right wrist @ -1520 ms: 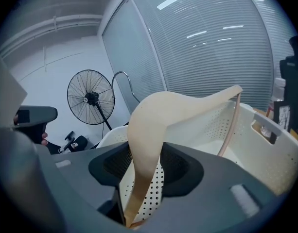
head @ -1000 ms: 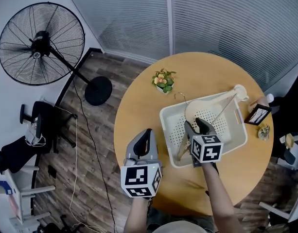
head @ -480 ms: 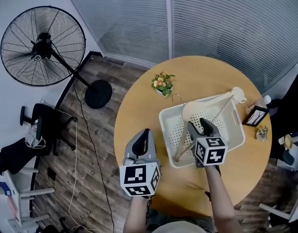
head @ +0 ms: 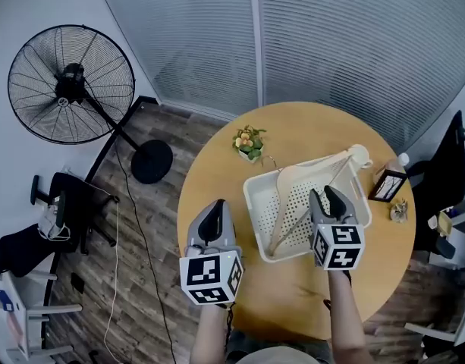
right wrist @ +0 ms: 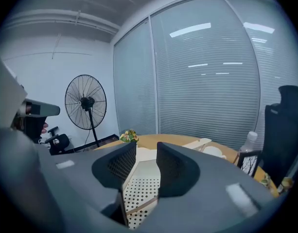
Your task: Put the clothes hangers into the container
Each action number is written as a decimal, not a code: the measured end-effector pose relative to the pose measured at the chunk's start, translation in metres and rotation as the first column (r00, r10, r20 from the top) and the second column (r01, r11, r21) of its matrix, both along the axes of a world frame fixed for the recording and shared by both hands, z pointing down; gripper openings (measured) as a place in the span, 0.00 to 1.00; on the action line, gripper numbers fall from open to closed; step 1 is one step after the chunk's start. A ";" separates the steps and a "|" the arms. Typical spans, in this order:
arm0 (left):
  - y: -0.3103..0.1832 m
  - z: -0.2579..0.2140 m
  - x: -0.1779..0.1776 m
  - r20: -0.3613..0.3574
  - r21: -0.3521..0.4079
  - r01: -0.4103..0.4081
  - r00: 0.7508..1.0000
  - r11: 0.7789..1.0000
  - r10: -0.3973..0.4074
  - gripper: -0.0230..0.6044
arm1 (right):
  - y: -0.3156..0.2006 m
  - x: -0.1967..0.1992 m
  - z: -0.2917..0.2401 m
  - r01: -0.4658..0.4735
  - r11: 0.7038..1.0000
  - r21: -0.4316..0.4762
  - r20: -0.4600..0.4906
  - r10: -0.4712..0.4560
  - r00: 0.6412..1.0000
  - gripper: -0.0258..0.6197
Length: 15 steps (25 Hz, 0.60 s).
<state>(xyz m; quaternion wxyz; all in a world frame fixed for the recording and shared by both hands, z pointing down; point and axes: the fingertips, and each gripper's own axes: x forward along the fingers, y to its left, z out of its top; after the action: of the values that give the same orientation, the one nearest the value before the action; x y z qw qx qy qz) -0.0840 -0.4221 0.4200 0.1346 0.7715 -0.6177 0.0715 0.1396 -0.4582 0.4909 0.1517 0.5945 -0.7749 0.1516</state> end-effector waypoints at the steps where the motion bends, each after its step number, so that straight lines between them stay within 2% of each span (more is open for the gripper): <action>1: 0.001 -0.004 0.000 0.001 0.009 -0.001 1.000 1.000 0.001 0.04 | 0.003 0.003 -0.007 -0.005 1.000 0.015 -0.006 0.005 1.000 0.28; 6: 0.007 -0.026 0.003 0.000 0.061 -0.008 1.000 0.998 0.008 0.04 | 0.019 0.013 -0.040 -0.041 0.995 0.094 -0.015 0.043 0.999 0.19; 10: 0.012 -0.041 0.005 0.000 0.092 -0.009 1.000 0.996 0.009 0.04 | 0.034 0.023 -0.064 -0.074 0.984 0.161 -0.021 0.078 0.997 0.08; 15: 0.022 -0.058 0.005 0.000 0.142 0.003 1.000 0.990 -0.003 0.04 | 0.053 0.036 -0.086 -0.113 0.970 0.217 -0.004 0.116 0.993 0.08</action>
<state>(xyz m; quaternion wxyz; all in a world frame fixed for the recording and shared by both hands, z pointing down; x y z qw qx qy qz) -0.0790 -0.3999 0.3617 0.0794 0.7783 -0.6223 0.0272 0.1760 -0.4049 0.4052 0.0836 0.6525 -0.7500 0.0697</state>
